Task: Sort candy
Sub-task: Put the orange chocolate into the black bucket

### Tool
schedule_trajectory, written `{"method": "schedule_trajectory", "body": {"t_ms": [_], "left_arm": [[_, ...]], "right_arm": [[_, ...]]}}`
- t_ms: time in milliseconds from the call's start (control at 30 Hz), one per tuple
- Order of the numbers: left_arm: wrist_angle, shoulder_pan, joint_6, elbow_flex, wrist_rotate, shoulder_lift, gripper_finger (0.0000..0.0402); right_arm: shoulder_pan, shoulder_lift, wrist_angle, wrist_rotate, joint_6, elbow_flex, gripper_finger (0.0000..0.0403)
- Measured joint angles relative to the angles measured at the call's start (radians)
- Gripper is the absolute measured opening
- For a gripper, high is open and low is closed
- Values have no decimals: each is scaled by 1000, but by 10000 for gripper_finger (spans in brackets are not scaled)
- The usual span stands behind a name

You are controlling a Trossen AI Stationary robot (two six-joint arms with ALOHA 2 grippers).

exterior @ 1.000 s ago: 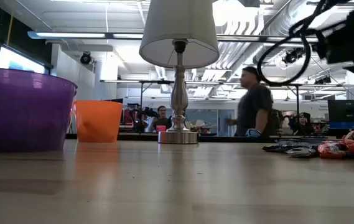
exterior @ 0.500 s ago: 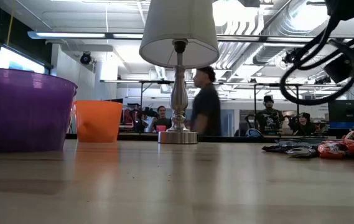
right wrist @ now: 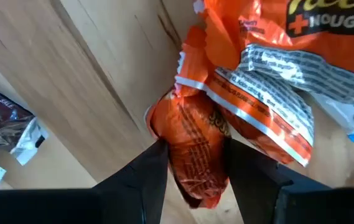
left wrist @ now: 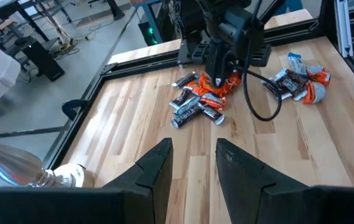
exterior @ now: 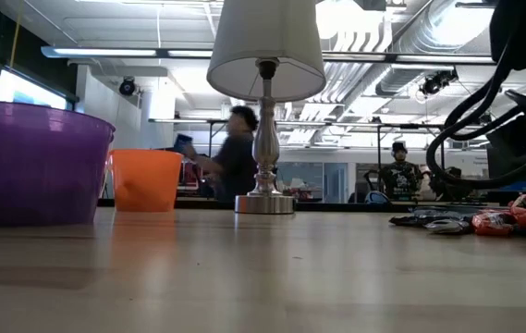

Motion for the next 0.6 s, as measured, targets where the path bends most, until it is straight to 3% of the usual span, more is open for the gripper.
{"method": "schedule_trajectory", "body": {"t_ms": [100, 267, 400, 600], "left_arm": [[0, -6, 0, 0, 0, 1, 110], [0, -7, 1, 0, 0, 1, 110], [0, -7, 2, 0, 0, 1, 110], [0, -7, 1, 0, 17, 1, 110]], "right_arm": [[0, -1, 24, 5, 31, -20, 154], [-9, 0, 26, 1, 227, -23, 140], [-13, 1, 39, -15, 337, -24, 97], [-13, 2, 51, -30, 371, -11, 13]]}}
